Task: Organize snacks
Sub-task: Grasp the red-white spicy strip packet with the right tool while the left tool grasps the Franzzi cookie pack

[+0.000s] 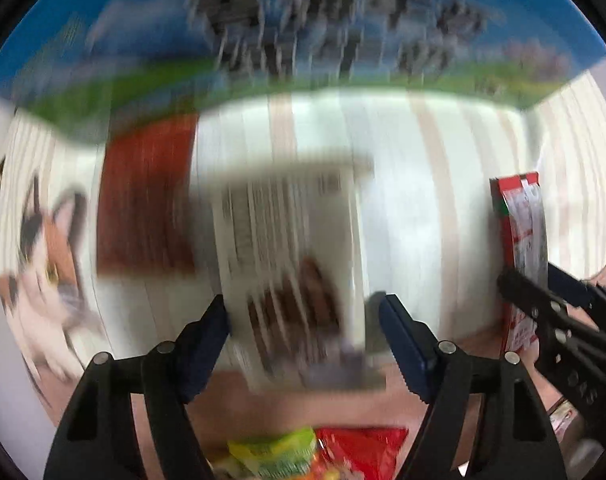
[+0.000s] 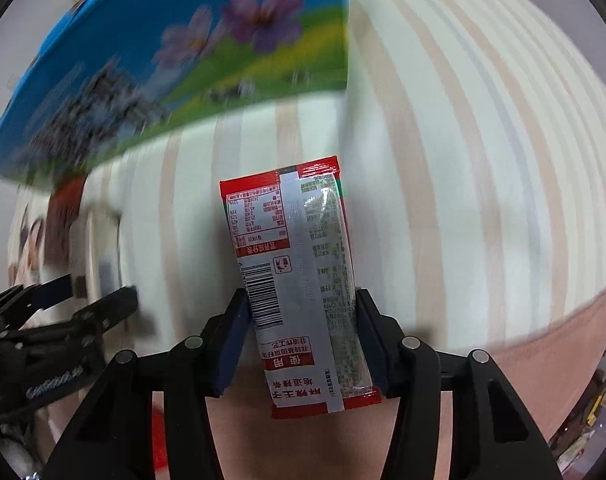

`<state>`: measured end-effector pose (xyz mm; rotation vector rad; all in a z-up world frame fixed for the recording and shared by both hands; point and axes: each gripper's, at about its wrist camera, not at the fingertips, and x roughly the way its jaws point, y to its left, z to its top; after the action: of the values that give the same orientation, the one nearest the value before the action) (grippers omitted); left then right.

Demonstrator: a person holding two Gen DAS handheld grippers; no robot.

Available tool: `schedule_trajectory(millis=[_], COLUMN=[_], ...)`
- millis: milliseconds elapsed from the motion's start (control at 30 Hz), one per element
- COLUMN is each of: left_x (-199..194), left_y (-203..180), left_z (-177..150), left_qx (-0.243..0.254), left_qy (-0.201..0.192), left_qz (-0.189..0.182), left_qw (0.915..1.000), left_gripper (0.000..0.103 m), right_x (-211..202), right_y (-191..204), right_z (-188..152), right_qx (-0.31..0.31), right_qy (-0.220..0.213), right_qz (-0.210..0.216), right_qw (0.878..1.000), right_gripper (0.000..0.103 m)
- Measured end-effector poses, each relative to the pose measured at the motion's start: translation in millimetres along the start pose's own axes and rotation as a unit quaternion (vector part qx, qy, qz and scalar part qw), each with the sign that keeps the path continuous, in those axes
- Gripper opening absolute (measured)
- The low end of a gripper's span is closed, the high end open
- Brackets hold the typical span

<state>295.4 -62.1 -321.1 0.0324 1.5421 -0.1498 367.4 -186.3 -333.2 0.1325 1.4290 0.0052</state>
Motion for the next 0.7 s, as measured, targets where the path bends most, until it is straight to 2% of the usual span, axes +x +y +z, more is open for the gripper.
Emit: schedule_trajectory(millis=[167,333,400,567,700], left_x=[12,14,3,-37,-50], left_y=[6,6,7,27,44], left_z=[-41,-54,-53,-54,-35], left_qx=[-0.038,-0.044,-0.046,-0.073,-0.097], left_qy=[0.027,0.027,0.025,-0.009,-0.022], left_qz=[-0.014,-0.006,-0.006,-0.05,-0.081], left_qw=[0.9988,0.9987,0.9986,0.996,0.9917], left_gripper=[0.074,0.074,0.074,0.074,0.075], right_x=[4,8,12,11,17], right_y=[-7,-5,0,3,2], right_z=[-46,-68,-70,-55,-48], right_qx=[0.01,0.014,0.013,0.03,0.049], right_qy=[0.028,0.031,0.033,0.041,0.046], right_qz=[0.028,0.028,0.024,0.032,0.044], right_qw=[0.999,0.999,0.999,0.998,0.997], right_gripper=[0.055,0.056,0.058,0.061,0.067])
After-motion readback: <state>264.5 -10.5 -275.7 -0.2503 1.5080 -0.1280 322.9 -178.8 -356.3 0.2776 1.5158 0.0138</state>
